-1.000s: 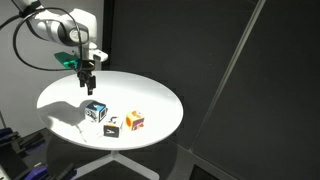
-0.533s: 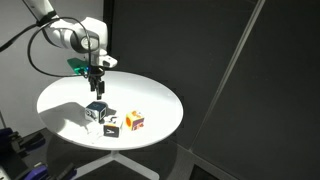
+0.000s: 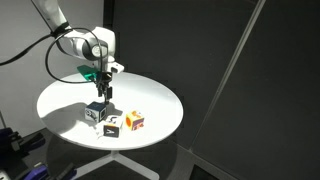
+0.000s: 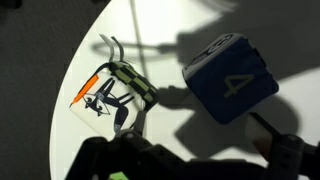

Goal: Flip the white and blue block onto its left side then push it to the left

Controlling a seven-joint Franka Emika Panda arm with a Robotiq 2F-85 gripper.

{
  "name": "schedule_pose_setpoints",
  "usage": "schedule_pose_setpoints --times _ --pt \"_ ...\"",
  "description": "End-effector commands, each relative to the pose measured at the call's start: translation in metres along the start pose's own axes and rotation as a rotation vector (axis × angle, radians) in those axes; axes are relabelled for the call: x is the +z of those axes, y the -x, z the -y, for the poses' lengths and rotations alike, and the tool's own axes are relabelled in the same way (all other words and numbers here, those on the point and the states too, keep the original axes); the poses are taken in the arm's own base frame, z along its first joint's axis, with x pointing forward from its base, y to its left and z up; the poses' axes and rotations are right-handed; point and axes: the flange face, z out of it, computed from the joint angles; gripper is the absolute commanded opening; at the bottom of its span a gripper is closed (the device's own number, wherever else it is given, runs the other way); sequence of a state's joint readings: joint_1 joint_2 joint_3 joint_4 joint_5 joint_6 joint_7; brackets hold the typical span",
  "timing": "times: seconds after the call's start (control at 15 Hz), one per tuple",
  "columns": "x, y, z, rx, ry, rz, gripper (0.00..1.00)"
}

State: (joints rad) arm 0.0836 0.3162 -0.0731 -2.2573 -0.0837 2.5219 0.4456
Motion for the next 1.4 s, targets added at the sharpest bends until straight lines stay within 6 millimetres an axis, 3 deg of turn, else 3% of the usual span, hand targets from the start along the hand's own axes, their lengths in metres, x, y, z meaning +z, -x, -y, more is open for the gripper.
schedule_pose_setpoints --times 0.0,0.4,1.33 --pt "0.007 -0.016 0.000 -0.015 0.019 -0.018 1.00" --pt "0.019 -0.029 -0.003 -0.008 0.031 -0.019 1.00" --pt "0.043 -0.034 -0.004 -0.032 0.076 -0.026 1.00"
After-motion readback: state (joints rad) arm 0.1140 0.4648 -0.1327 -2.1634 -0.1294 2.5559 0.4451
